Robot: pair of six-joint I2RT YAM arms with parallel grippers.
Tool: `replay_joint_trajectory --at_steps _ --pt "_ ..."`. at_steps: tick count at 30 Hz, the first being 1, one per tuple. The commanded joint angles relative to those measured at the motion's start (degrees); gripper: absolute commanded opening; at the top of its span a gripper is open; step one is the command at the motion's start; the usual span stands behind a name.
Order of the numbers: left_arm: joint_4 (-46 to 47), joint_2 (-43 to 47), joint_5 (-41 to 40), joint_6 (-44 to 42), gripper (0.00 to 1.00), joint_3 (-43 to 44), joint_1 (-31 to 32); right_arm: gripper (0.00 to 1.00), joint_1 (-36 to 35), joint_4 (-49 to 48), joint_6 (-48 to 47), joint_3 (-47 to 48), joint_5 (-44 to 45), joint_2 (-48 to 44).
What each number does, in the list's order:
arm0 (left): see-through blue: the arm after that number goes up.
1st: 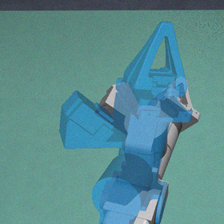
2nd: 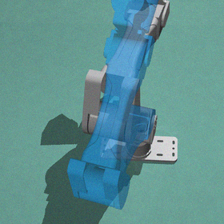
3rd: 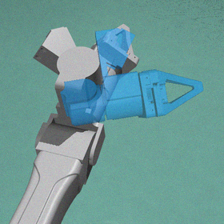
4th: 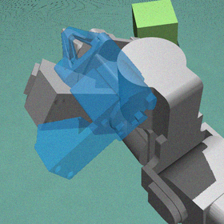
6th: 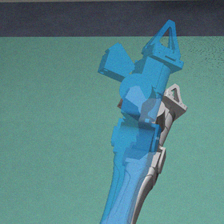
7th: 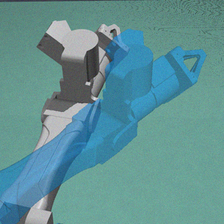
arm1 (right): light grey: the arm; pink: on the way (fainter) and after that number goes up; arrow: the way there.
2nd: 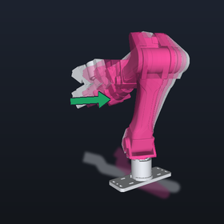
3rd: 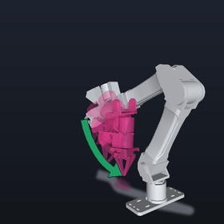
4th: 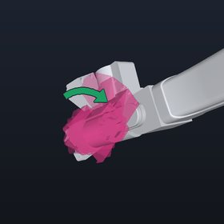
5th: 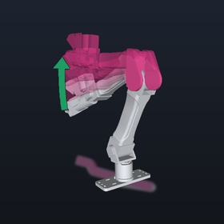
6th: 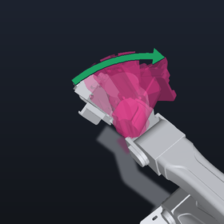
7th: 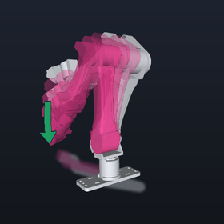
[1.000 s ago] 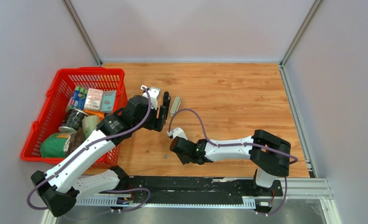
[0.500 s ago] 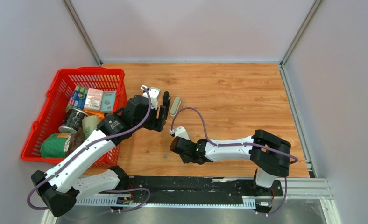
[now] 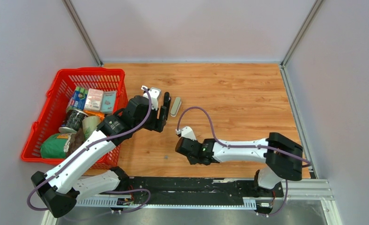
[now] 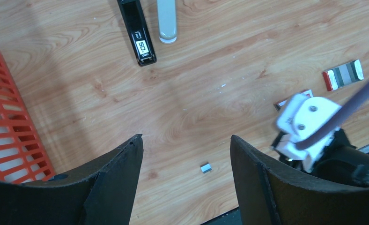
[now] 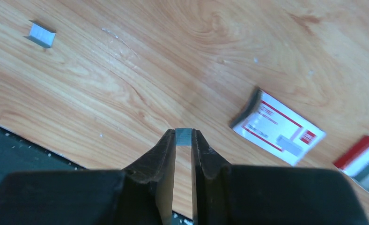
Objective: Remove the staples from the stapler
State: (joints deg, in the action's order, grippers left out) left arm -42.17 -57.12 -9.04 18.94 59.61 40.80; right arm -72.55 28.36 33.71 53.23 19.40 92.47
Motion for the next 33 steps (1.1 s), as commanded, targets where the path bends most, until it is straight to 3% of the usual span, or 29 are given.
replay_joint_trajectory --at_steps 1,6,14,33 --pt "1.48 0.87 0.95 -0.92 0.75 -0.29 -0.01 0.18 1.01 5.03 1.26 -0.15 4.85 -7.55" --pt "2.09 1.14 1.83 -0.92 0.75 -0.55 -0.01 0.17 4.69 8.90 2.49 -3.21 6.71 -13.97" --pt "2.80 1.22 3.50 -0.75 0.75 -0.90 -0.01 0.20 17.61 11.19 3.12 -9.72 6.09 -23.55" --pt "4.38 -0.09 8.69 -0.31 0.75 -1.69 -0.01 0.19 32.12 10.06 4.43 -16.58 4.78 -26.11"
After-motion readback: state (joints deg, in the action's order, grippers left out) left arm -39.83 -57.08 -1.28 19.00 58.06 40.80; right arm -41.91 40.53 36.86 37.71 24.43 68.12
